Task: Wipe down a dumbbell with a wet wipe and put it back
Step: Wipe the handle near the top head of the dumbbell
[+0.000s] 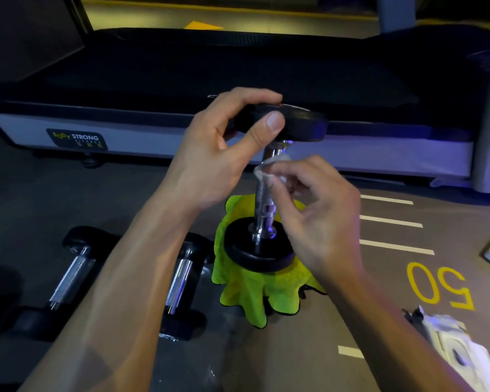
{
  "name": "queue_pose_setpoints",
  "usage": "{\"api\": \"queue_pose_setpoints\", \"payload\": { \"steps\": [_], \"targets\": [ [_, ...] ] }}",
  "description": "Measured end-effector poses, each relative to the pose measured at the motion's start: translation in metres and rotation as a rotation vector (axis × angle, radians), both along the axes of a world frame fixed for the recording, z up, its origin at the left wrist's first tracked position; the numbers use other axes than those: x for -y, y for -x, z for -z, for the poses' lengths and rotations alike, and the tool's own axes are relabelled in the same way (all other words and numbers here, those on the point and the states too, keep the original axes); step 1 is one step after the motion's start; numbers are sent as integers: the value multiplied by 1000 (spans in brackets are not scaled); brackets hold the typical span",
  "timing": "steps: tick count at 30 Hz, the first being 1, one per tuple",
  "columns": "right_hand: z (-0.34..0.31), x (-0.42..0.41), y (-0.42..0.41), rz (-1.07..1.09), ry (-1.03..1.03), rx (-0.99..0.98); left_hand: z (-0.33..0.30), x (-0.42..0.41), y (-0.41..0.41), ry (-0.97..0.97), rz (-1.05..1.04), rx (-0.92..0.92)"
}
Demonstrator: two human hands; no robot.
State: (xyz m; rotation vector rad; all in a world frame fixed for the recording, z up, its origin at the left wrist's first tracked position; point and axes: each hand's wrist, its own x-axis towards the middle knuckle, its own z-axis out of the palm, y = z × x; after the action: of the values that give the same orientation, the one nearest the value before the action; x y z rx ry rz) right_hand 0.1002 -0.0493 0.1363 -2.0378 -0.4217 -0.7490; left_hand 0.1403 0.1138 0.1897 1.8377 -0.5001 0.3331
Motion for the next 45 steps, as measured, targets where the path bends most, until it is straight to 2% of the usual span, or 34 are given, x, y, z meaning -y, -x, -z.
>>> {"api": "queue_pose_setpoints", "payload": {
  "steps": [4, 6, 11, 15, 21, 25, 30, 32, 35, 40, 43, 45],
  "targets": [
    [31, 0, 22, -62, 141, -94, 1, 0, -3, 29, -38, -4],
    [25, 1, 19, -82, 167, -105, 1, 0, -3, 35, -63, -7],
    [-8, -8, -11, 85, 27, 33, 1, 3, 1, 21, -94, -2],
    [15, -9, 14, -9, 166, -1, 1, 3, 1, 31, -130, -14],
    [-10, -23, -11, 100, 234, 121, 0, 5, 3, 16, -137, -16],
    [-1, -15, -4, 74, -36, 27, 0, 5, 0, 25, -133, -6],
    [-5, -10, -11, -1, -454, -233, 0, 8, -2, 62, -135, -10],
    [-6, -6, -15, -23, -541, -301, 1, 8, -1, 70, -134, -2],
    [-11, -10, -14, -103, -584, -288, 1, 9, 0, 83, -138, 4],
    [-15, -28, -8, -73, -511, -130, -1, 10, -1, 56, -152, -4],
    [-5, -29, -9, 39, -172, 81, -1, 9, 2, 61, -138, -6],
    [-1, -25, -11, 82, -64, 145, -1, 9, 3, 57, -134, -4]
  ]
}}
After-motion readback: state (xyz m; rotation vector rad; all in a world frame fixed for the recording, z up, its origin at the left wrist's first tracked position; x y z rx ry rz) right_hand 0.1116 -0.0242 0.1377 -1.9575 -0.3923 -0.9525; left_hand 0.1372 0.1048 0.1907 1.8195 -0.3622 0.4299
